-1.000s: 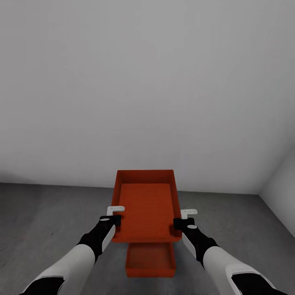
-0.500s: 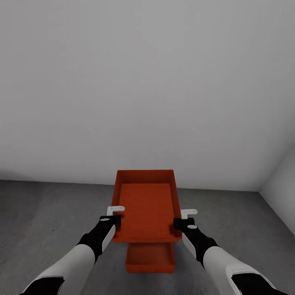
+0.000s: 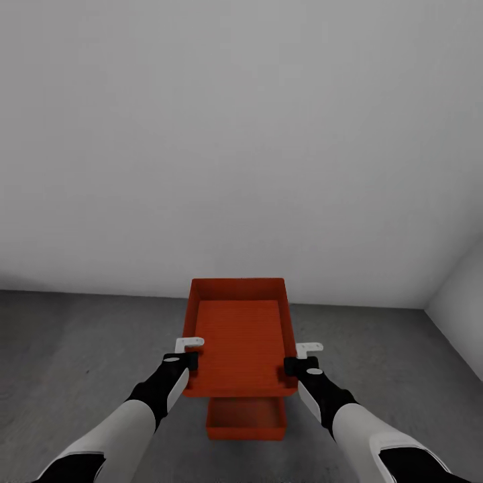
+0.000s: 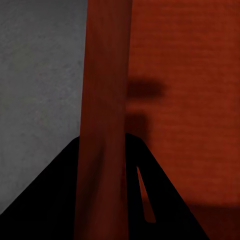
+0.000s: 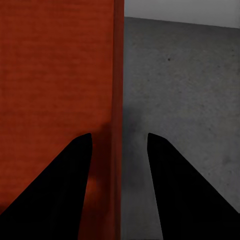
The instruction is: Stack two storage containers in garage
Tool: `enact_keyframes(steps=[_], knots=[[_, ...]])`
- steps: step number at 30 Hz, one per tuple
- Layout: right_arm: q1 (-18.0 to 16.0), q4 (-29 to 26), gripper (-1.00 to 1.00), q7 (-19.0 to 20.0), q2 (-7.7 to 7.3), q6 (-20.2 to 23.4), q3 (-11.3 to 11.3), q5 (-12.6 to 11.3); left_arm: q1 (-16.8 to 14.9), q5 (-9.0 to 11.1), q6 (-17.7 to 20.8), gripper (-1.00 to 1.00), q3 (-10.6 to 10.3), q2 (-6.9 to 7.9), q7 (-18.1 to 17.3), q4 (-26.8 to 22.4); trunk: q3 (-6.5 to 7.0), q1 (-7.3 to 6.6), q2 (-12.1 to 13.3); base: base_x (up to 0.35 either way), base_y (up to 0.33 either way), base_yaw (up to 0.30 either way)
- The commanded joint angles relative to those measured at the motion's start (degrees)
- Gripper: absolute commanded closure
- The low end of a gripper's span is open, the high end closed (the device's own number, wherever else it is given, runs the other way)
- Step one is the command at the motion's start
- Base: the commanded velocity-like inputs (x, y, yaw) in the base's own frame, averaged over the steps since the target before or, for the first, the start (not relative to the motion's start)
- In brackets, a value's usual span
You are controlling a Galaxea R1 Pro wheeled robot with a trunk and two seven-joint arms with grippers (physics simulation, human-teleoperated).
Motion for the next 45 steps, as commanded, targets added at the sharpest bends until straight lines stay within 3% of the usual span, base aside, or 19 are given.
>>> enact_keyframes(steps=[1,45], knots=[[0.0,0.1,1.00,-0.2,0.03,0.2,0.0,-0.8,0.0,-0.1,-4.7,1.00,0.1,-0.09,-0.1,-0.2,-0.21,0.03,-0.1,0.000,0.000,0.000],[0.0,0.1,1.00,-0.2,-0.06,0.2,0.0,-0.8,0.0,-0.1,-4.7,1.00,0.1,-0.09,-0.1,-0.2,-4.28,0.03,-0.1,0.000,0.000,0.000]])
